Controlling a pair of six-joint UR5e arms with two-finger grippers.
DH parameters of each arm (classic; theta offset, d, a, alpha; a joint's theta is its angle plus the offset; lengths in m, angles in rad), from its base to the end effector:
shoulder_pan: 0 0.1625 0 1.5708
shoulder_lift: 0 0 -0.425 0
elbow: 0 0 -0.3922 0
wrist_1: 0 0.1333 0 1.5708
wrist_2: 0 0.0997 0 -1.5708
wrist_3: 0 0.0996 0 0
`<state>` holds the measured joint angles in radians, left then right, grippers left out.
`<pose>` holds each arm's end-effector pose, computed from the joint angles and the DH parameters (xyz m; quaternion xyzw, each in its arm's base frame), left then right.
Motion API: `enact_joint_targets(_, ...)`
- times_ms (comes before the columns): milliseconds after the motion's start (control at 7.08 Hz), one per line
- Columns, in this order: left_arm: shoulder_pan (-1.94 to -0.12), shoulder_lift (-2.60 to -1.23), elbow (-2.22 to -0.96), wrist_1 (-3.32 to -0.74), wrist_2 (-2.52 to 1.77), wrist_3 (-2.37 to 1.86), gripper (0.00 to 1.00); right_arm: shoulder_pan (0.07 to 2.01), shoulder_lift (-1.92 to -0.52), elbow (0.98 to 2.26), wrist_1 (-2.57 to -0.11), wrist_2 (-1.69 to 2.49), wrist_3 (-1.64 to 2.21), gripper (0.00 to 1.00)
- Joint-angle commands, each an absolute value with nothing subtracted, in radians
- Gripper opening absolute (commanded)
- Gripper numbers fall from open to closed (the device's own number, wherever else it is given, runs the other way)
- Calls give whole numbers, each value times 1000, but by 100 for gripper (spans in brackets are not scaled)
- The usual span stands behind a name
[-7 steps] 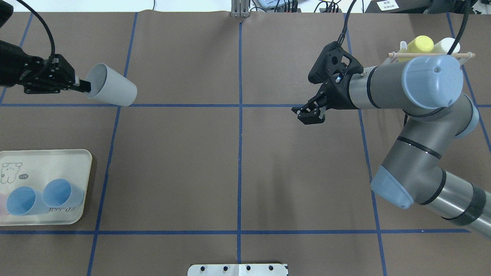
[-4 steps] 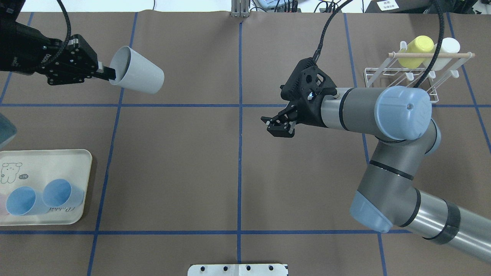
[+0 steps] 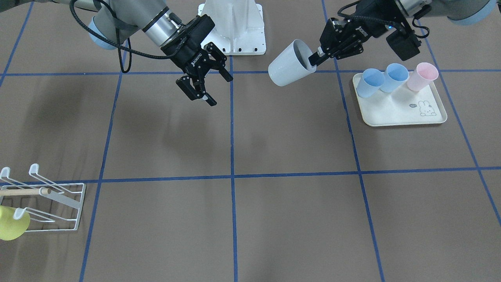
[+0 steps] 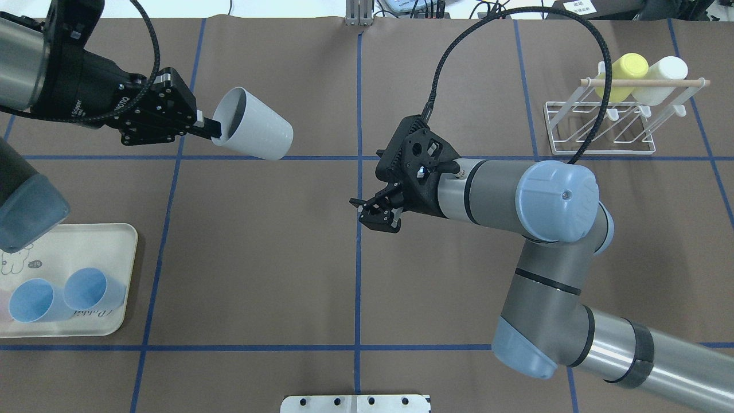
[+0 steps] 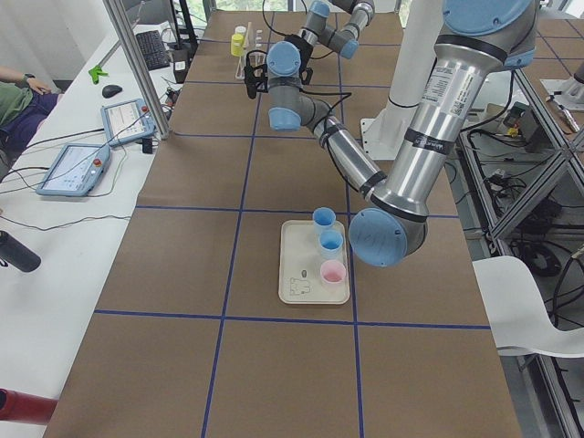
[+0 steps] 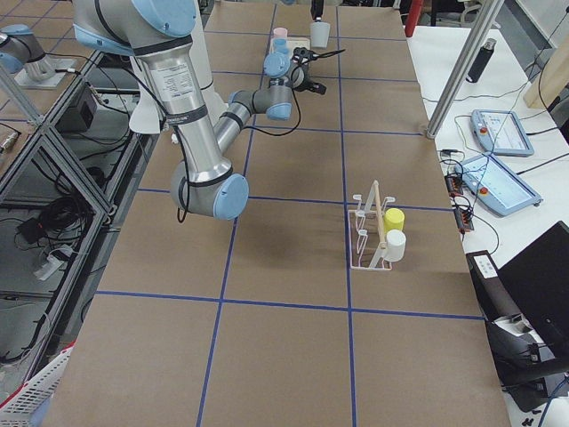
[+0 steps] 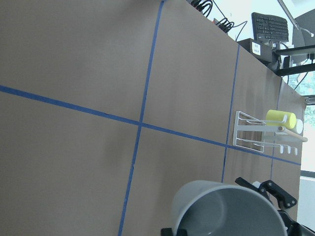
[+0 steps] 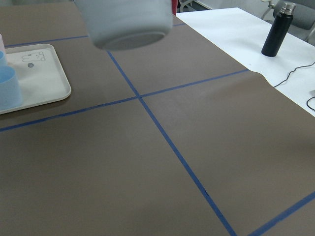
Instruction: Transfer IKEA cup to right arm and place on rack
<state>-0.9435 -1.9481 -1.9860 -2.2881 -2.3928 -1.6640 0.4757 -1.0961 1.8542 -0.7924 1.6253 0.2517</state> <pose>0.2480 -0.4448 0.1829 -0.0060 0.6923 -0.0930 0.7156 -0.4587 -0.3801 0.1746 0.5308 -0.4485 -0.3115 0.6481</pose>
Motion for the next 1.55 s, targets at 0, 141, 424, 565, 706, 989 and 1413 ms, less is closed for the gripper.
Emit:
enact_joint_targets(0,-914,-1963,-1980,-2286,-2391,-1664,0,428,-1094,1839,-708,1568,230,95)
enact_joint_targets(141,-887,-1970,-1979,-2284,-2360,-1661,0,419,-1092,1839,-668,1562,221,94)
enact_joint_targets(424,-836,-1977,-1982,-2284,-2327,-1658,0,417,-1094,1829,-600,1562,219,89)
enact_joint_targets(565,-827,-1983,-1980,-2284,-2327,-1658,0,413,-1094,1810,-554,1542,215,89)
enact_joint_targets(706,-819,-1991,-1980,-2284,-2327,-1658,0,410,-1094,1784,-502,1531,212,89)
enact_joint_targets(989,-811,-1993,-1980,-2284,-2327,-1657,0,407,-1091,1770,-466,1522,212,90)
enact_joint_targets(1413,-795,-1997,-1979,-2284,-2326,-1655,0,394,-1083,1772,-466,1486,212,99)
